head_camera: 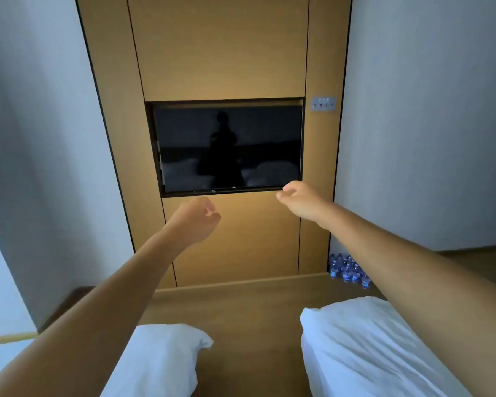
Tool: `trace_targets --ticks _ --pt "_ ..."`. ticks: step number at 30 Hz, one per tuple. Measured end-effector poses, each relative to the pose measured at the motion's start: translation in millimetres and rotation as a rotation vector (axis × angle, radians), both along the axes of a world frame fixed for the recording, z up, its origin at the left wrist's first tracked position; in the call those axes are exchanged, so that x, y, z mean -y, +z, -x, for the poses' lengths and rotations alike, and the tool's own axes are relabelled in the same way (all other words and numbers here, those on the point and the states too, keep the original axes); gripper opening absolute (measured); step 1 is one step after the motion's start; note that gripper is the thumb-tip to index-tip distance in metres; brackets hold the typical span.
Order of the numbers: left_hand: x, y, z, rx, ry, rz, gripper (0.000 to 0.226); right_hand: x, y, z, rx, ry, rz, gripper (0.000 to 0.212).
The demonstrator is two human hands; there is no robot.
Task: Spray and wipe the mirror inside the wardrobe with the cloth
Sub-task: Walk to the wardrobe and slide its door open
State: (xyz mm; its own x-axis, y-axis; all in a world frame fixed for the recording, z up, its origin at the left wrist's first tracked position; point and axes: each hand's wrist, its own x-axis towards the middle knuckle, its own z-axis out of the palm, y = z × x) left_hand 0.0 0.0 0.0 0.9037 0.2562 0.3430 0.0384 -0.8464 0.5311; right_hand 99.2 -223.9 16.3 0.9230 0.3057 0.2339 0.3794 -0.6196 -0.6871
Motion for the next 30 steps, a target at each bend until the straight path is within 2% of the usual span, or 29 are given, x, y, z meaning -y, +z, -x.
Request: trace_targets --ticks 6,19,30 --pt "-14 -51 -63 -0.099 0.028 0.030 0.030 -22 -53 -58 -0.097 0.005 0.042 0.048" --pt "-34 -172 -281 -0.326 0.080 0.171 0.023 -47 -180 -272 -0.377 -0.071 0.045 0.044" --pt "-43 -258 -416 -0.472 -0.013 0.250 0.022 -49 -266 -390 -0.620 -0.176 0.014 0.042"
